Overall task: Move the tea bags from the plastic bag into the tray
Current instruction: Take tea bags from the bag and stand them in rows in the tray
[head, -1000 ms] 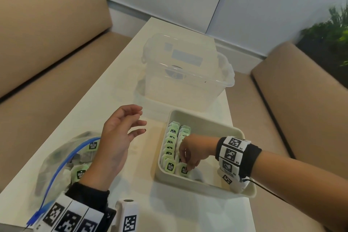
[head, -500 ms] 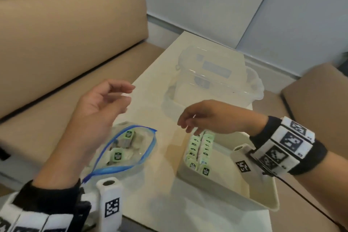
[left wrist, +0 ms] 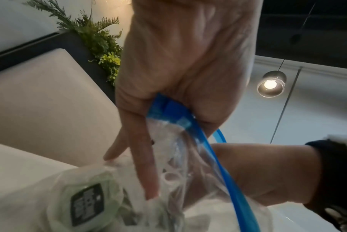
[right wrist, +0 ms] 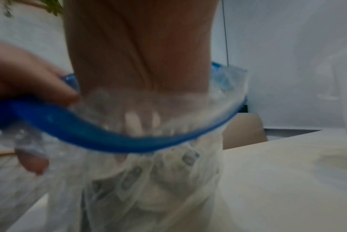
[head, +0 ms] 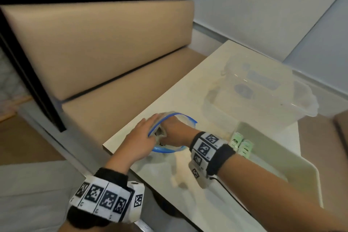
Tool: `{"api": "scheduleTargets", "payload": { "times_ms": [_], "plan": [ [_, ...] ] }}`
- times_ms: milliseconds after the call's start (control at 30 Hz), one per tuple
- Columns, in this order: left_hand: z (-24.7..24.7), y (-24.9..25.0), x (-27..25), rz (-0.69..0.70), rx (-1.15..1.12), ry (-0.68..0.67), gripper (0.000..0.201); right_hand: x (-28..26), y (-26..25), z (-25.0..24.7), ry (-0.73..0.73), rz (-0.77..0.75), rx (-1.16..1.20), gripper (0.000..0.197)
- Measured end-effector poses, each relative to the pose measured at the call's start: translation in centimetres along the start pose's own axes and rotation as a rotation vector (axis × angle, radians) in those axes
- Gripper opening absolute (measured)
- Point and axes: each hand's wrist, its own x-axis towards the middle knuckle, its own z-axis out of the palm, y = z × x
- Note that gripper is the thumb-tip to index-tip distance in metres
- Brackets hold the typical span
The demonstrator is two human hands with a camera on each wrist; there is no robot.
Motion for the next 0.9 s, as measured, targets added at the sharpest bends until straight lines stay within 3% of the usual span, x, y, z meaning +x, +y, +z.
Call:
{"api": "scheduleTargets", "payload": {
  "times_ms": [133, 233, 367, 567, 700, 900],
  "plan": [
    [-0.1, 0.5, 0.1, -0.005, -0.043, 0.040, 0.072, 2.0, -0.1, 0.6, -0.126, 0.156, -0.219, 0.041],
    [0.0, 1.0, 0.0, 0.017, -0.080, 0.059, 0.072, 2.9, 0.1, 0.5, -0.193, 0.177, -0.297, 0.044],
    [0.0, 1.1, 0.1, -0.014, -0.127, 0.071, 0.070, 2.6, 0.2, 0.6, -0.134, 0.206, -0.281, 0.043],
    [0.0, 1.4, 0.2, -0.031, -0.175, 0.064, 0.069, 1.5, 0.4, 1.1, 0.005, 0.234, -0.101, 0.041],
    [0.5, 1.6, 0.3, 0.004, -0.176, 0.052, 0.063, 1.5, 0.5, 1.7, -0.070, 0.347, 0.030, 0.045],
    [1.0, 1.2, 0.5, 0.038, -0.186, 0.070, 0.046, 1.4, 1.7, 2.0, 0.086, 0.274, 0.407, 0.050]
  ]
}}
